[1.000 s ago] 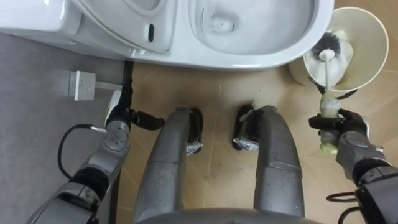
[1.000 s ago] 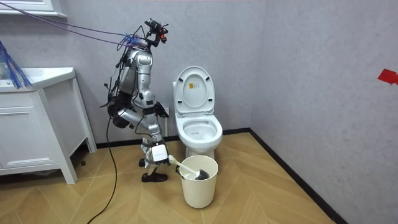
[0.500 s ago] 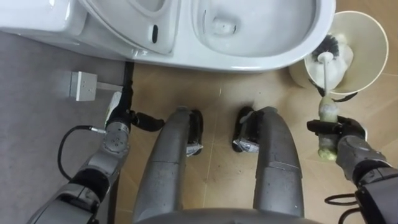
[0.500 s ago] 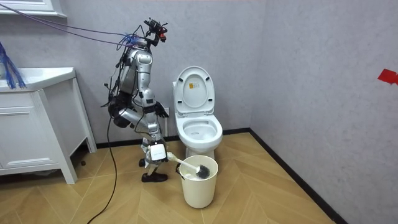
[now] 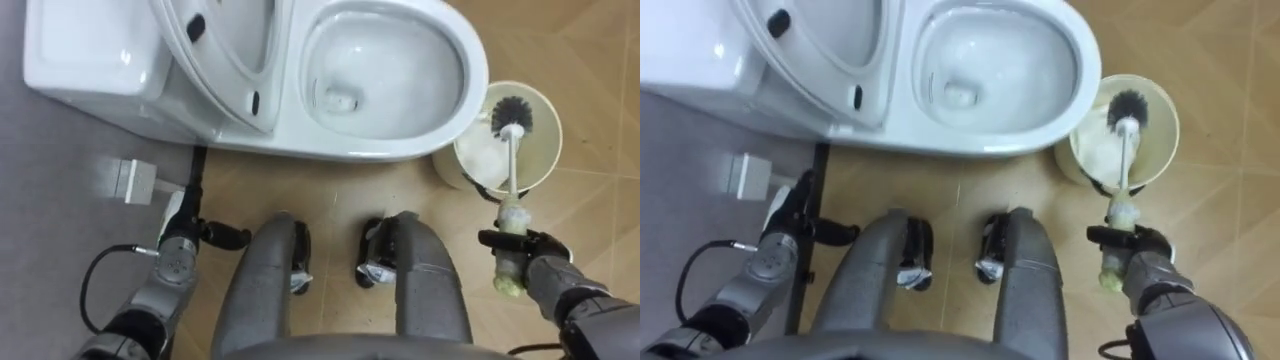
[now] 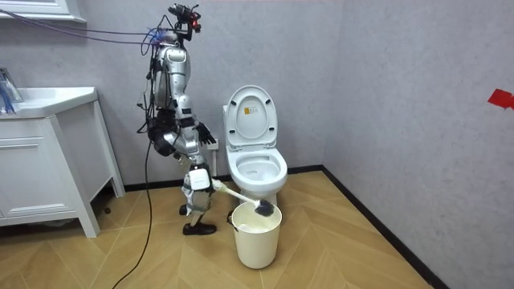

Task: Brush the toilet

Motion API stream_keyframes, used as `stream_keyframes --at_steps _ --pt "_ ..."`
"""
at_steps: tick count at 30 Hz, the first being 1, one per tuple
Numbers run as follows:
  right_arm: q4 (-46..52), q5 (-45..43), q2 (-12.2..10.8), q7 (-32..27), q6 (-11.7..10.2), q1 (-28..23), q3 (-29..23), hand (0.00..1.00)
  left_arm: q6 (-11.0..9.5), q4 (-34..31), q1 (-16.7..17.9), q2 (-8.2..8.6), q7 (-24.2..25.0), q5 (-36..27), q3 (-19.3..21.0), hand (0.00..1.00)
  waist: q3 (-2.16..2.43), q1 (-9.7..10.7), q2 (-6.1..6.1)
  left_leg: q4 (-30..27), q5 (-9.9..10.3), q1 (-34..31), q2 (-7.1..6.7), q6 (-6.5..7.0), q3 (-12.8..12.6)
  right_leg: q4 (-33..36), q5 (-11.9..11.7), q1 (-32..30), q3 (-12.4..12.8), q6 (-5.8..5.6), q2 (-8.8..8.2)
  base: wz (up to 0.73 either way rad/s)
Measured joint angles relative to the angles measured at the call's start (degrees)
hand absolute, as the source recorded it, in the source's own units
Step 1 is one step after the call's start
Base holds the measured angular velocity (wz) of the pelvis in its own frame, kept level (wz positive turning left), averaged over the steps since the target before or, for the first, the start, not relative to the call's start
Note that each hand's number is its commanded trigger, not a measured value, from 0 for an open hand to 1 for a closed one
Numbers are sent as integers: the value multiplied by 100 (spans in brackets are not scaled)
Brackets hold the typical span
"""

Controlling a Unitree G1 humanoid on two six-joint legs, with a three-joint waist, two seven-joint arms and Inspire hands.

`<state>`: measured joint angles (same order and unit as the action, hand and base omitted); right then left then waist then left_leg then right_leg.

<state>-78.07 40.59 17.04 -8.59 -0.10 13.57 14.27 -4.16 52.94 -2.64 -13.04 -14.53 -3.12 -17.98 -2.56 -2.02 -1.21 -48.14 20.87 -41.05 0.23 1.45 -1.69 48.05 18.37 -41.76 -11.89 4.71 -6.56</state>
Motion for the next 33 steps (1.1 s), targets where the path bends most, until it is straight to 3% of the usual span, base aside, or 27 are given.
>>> stream_keyframes --at_steps 3,7,12,17,22,25,27,28,33 --pt "0 100 -69 4 -10 -128 -143 100 0 53 239 -6 0 -8 163 0 41 -2 -10 516 -129 523 -12 15 1 -504 -126 506 -1 -56 66 -1" --pt "10 178 -97 6 -48 -432 -378 100 -11 94 649 -50 -7 15 422 0 151 25 48 1333 -319 1340 -98 28 32 -1158 -203 1283 -66 -136 67 9" --pt "64 108 -165 6 -60 -807 -638 100 -11 -4 1087 -91 -73 229 923 0 210 43 164 2137 -469 2240 -85 -5 56 -1962 -303 2227 -133 -210 204 8" --pt "341 -337 -236 8 -164 -1350 -673 100 -20 -178 1353 -45 -133 618 1258 0 224 11 204 2543 -491 3012 -4 -14 95 -2640 -349 3166 -393 -269 290 19" --pt "499 -691 -399 139 -255 -1611 -676 100 -135 -391 1599 46 -185 675 1385 0 209 47 259 2931 -511 3585 -13 -23 186 -2964 -351 3743 -454 -321 339 7" --pt "520 -1086 -524 227 -371 -1637 -679 100 -302 -794 1879 181 -318 986 1533 0 178 23 325 3011 -512 3791 -11 -24 183 -3061 -350 3964 -470 -323 392 2" --pt "530 -1330 -556 231 -427 -1660 -683 100 -372 -1078 2021 226 -402 1144 1605 0 187 13 346 3070 -511 3879 -10 -25 181 -3105 -351 4079 -531 -324 410 12" --pt "554 -1468 -571 229 -431 -1685 -729 100 -383 -1388 2114 230 -454 1363 1709 0 215 -1 378 3061 -511 3904 -5 -25 201 -3182 -351 4143 -545 -324 415 15" --pt "673 -1653 -534 208 -431 -1773 -928 100 -239 -2428 2529 274 -798 2542 2114 0 213 -45 394 3066 -511 4062 -17 -26 374 -3334 -355 4434 -601 -331 411 25"
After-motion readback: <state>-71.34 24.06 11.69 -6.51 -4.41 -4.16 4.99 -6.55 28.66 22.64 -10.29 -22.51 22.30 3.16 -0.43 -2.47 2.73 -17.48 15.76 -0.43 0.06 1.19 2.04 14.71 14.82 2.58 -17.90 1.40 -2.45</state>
